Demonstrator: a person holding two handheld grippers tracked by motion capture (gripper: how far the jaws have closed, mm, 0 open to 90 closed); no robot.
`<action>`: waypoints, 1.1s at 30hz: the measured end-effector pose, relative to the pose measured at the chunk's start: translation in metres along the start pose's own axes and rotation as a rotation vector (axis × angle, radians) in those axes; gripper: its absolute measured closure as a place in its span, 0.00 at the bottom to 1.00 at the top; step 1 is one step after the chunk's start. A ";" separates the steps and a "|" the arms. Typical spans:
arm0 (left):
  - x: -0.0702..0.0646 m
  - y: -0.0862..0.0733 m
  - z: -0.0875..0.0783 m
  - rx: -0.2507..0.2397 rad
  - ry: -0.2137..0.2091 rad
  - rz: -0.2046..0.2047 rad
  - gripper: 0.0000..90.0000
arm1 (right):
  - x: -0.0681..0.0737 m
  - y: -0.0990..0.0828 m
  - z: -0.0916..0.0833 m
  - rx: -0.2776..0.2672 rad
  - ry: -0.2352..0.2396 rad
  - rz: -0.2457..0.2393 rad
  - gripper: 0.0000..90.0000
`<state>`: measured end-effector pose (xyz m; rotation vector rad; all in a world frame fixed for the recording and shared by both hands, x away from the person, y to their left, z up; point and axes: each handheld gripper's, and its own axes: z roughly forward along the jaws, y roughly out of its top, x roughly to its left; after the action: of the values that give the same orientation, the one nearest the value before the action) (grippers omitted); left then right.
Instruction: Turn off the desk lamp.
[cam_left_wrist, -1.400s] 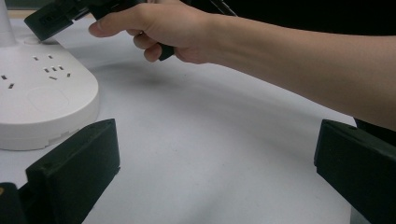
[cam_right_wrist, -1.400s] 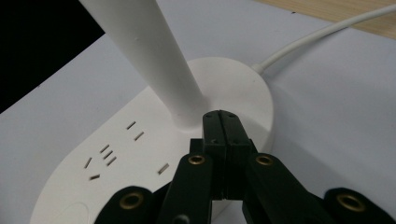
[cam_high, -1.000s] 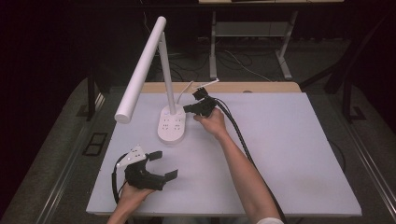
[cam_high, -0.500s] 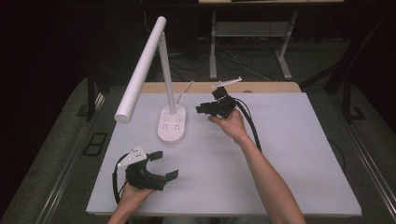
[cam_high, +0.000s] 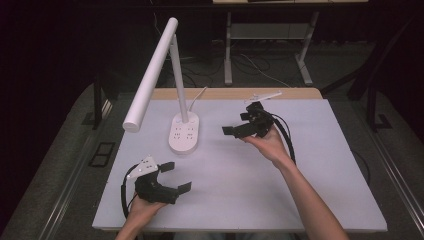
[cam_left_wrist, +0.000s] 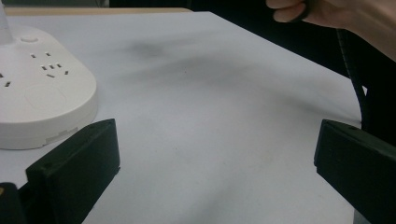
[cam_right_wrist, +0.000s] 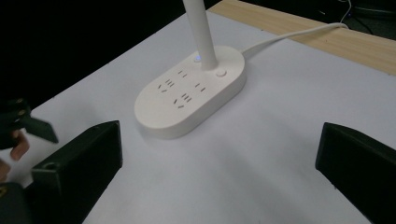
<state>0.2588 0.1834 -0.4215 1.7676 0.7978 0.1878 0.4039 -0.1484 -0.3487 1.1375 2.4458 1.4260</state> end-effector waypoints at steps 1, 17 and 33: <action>0.000 0.000 0.000 0.001 0.000 0.000 0.00 | 0.000 -0.003 -0.005 0.001 -0.001 -0.004 0.01; -0.002 -0.001 0.002 0.008 -0.004 0.002 0.00 | 0.001 -0.056 -0.073 -0.055 -0.029 0.016 0.01; -0.002 -0.001 0.000 0.010 0.008 0.005 0.00 | -0.003 -0.135 -0.122 -0.082 -0.086 0.087 0.01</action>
<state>0.2574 0.1825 -0.4216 1.7792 0.8016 0.1951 0.2799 -0.2761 -0.3869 1.2739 2.2841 1.4534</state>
